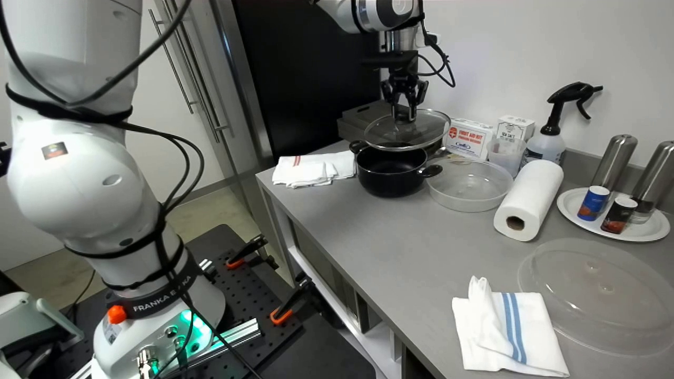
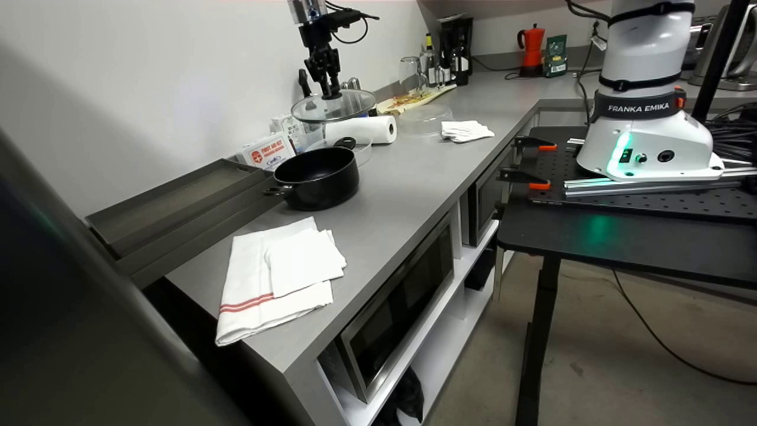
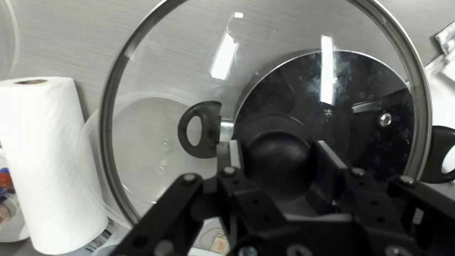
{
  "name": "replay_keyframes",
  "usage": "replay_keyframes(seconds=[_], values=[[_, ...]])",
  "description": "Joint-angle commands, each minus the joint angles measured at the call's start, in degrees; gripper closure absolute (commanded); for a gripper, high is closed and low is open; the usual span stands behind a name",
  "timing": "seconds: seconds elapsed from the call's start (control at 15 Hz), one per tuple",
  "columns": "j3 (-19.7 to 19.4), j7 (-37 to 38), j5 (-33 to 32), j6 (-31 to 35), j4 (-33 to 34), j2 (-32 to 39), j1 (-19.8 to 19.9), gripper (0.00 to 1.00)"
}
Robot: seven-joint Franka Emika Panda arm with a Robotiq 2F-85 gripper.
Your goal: Remove the lid from the pot
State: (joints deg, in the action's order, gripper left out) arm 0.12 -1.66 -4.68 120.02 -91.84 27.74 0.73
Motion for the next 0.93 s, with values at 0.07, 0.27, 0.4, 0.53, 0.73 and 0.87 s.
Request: replay_keyframes(seconds=[0.07, 0.27, 0.4, 0.53, 0.73, 0.87], values=[[-0.9, -1.5, 4.0, 4.5, -11.0, -9.5, 3.7, 0.75], [-1.8, -3.1, 7.8, 6.4, -15.7, -12.9, 6.4, 0.75], [-2.5, -4.5, 10.6, 7.5, -18.6, -14.6, 8.0, 0.75], [-3.3, -6.0, 13.3, 8.2, -21.3, -15.8, 9.5, 0.75], [-4.6, -7.7, 16.2, 9.8, -24.7, -16.7, 11.2, 0.75], [-5.5, -8.2, 17.4, 11.2, -26.5, -16.5, 12.0, 0.75]])
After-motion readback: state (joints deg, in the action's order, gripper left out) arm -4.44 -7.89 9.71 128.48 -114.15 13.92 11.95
